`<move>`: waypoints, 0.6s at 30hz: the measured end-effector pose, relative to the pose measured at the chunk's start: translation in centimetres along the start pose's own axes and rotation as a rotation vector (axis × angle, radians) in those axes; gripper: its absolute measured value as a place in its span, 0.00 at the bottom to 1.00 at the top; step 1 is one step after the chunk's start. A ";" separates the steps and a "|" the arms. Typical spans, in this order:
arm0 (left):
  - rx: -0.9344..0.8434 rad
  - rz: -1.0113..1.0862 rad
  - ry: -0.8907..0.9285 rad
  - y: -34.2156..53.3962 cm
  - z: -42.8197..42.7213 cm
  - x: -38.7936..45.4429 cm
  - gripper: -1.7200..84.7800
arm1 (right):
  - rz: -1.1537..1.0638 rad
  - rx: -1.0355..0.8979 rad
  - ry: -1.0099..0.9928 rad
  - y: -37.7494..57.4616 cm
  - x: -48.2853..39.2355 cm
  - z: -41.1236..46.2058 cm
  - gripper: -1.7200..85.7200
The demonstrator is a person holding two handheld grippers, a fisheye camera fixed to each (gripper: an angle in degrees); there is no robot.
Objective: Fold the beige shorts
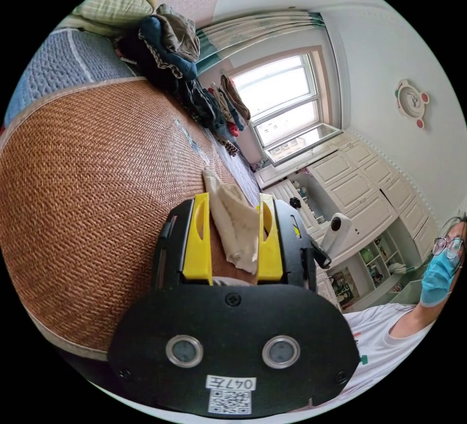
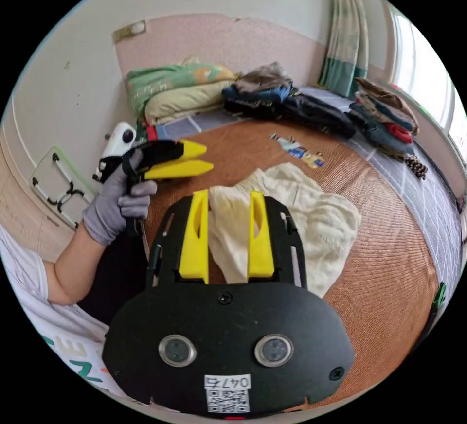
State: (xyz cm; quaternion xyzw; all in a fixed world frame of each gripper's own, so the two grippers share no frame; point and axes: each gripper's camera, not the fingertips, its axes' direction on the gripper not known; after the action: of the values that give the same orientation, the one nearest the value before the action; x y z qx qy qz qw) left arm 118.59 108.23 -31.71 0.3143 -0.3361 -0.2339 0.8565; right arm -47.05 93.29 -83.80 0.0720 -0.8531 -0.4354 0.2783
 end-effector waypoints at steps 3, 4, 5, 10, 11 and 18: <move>-0.039 -0.009 -0.005 0.4 0.7 -1.1 0.21 | 0.050 0.082 -0.042 1.5 2.6 -2.7 0.12; -0.062 -0.010 -0.021 0.5 1.2 -1.3 0.21 | 0.075 0.110 -0.047 2.0 3.6 -3.7 0.12; -0.072 -0.007 -0.031 0.6 1.5 -1.3 0.21 | 0.138 0.157 -0.053 3.0 5.9 -5.7 0.11; -0.165 0.025 -0.121 1.1 4.3 0.0 0.21 | 0.457 0.242 -0.024 8.5 15.3 -10.4 0.10; -0.180 0.024 -0.120 1.2 4.8 0.0 0.21 | 0.523 0.238 -0.033 9.8 17.0 -10.5 0.10; -0.196 -0.002 -0.152 2.5 8.6 -0.1 0.17 | 0.808 0.226 -0.262 13.1 24.0 -5.1 0.09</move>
State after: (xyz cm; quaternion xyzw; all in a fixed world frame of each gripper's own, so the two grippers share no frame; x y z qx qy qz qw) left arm 112.81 106.72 -25.05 0.2108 -0.3753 -0.2897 0.8548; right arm -62.82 88.93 -61.28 -0.2935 -0.8831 -0.2010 0.3060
